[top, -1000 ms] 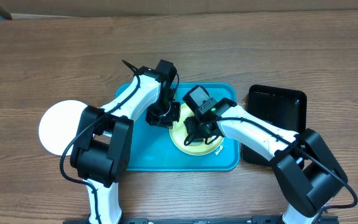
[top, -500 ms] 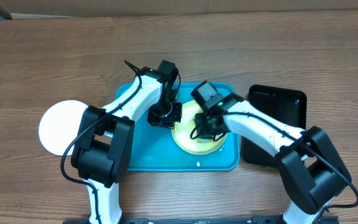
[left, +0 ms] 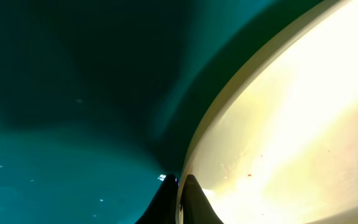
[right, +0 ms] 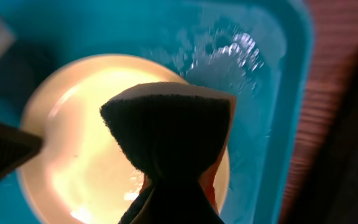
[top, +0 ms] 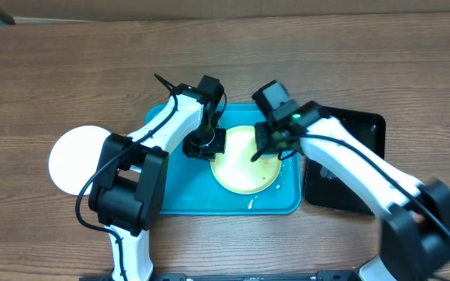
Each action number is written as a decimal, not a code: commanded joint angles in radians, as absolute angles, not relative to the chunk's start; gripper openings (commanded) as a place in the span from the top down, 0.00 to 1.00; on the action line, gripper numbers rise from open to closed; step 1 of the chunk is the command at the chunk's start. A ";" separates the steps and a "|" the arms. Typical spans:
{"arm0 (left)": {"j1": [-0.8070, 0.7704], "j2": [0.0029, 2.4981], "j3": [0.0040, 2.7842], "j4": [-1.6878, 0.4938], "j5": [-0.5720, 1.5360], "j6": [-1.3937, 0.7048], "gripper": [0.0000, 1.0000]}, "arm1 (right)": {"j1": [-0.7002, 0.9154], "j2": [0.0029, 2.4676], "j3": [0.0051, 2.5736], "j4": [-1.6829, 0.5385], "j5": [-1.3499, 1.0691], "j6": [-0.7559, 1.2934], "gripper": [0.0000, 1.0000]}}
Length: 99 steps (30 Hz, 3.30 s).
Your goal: Clean dirty plates on tray and stack at the side
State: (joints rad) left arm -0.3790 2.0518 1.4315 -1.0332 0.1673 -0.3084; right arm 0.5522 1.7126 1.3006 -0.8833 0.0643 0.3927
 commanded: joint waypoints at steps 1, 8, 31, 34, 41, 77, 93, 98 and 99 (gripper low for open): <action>-0.371 1.979 1.430 -1.036 0.077 -0.323 0.96 | 0.506 1.608 1.337 -0.905 0.106 0.398 0.96; -0.371 1.836 1.430 -1.064 -0.155 -0.395 0.96 | 0.340 1.561 1.334 -1.054 0.138 0.412 0.96; -0.420 1.635 1.429 -1.134 -0.376 -0.173 0.96 | 0.175 1.562 1.196 -1.104 0.126 0.412 0.96; -0.420 1.639 1.427 -1.153 -0.403 -0.208 0.96 | 0.175 1.562 1.196 -1.102 0.126 0.412 0.96; -0.418 1.643 1.427 -1.143 -0.253 -0.102 0.96 | 0.175 1.562 1.196 -1.098 0.093 0.410 0.96; -0.420 1.647 1.426 -1.151 -0.365 -0.318 0.96 | 0.173 1.554 0.717 -0.501 -0.209 0.429 0.96; -0.420 1.647 1.426 -1.152 -0.365 -0.318 0.96 | 0.173 1.502 0.872 -0.683 0.063 0.754 0.96; -0.420 1.647 1.426 -1.152 -0.365 -0.318 0.96 | 0.173 1.517 0.780 -0.602 0.060 0.764 0.96; -0.420 1.647 1.426 -1.152 -0.365 -0.318 0.96 | 0.173 1.522 0.761 -0.586 0.059 0.764 0.96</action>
State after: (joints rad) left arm -0.4175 1.6386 1.4292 -1.1530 -0.3767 -0.2935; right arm 0.1711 1.5211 0.8131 -0.6117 0.0360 0.7212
